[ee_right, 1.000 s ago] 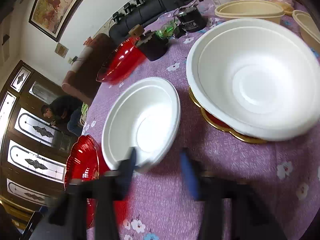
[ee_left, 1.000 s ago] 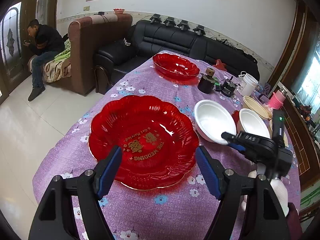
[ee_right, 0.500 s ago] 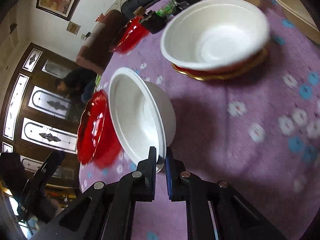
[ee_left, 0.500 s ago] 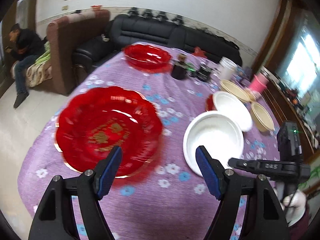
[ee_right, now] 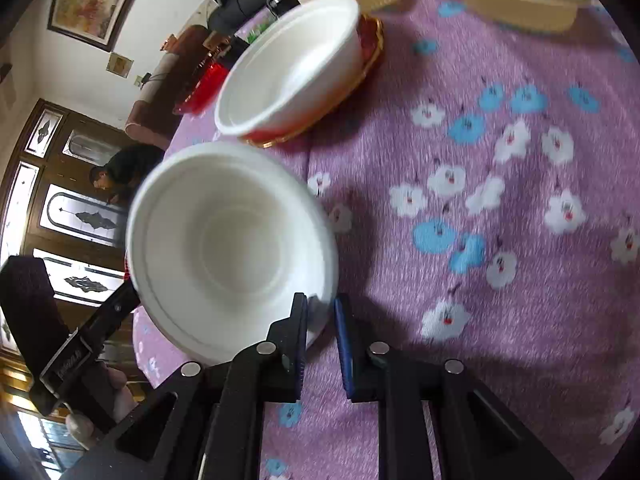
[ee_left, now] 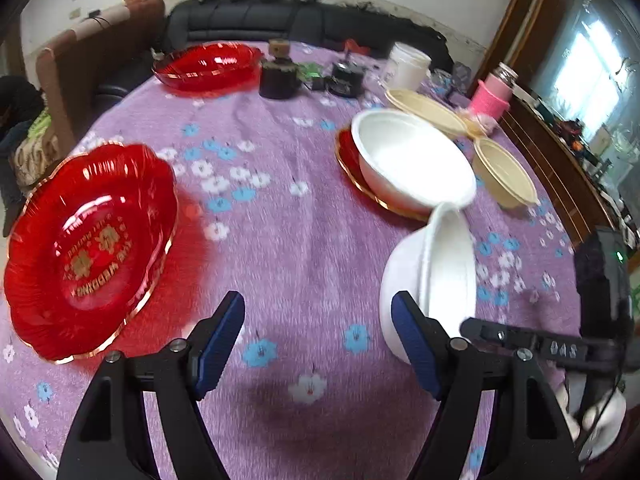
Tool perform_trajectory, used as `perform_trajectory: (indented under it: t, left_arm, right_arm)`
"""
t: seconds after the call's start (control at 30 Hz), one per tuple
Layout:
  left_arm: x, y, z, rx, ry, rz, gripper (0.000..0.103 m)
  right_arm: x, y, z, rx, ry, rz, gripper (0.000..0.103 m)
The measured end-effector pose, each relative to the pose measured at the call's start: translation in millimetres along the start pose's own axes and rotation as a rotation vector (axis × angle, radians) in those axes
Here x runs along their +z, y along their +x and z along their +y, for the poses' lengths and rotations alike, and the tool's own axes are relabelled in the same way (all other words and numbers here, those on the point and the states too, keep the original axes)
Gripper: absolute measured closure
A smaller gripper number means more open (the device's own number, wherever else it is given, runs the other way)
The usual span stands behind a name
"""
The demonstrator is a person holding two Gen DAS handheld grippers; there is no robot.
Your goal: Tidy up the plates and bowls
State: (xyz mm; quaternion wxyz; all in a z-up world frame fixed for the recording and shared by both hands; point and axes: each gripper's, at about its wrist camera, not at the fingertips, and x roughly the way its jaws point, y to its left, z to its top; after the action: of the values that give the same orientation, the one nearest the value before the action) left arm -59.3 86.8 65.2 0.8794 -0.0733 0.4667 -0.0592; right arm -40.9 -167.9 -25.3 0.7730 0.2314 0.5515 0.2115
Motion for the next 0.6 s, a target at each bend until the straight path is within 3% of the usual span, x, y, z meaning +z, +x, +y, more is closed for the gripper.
perform_trajectory:
  t: [0.27, 0.6]
  left_arm:
    - [9, 5, 13, -0.005, -0.083, -0.005, 0.028]
    - [7, 8, 23, -0.047, -0.150, 0.004, 0.027]
  right_arm:
    - [11, -2, 8, -0.030, -0.060, -0.076, 0.080]
    - [12, 0, 7, -0.041, -0.073, -0.098, 0.075]
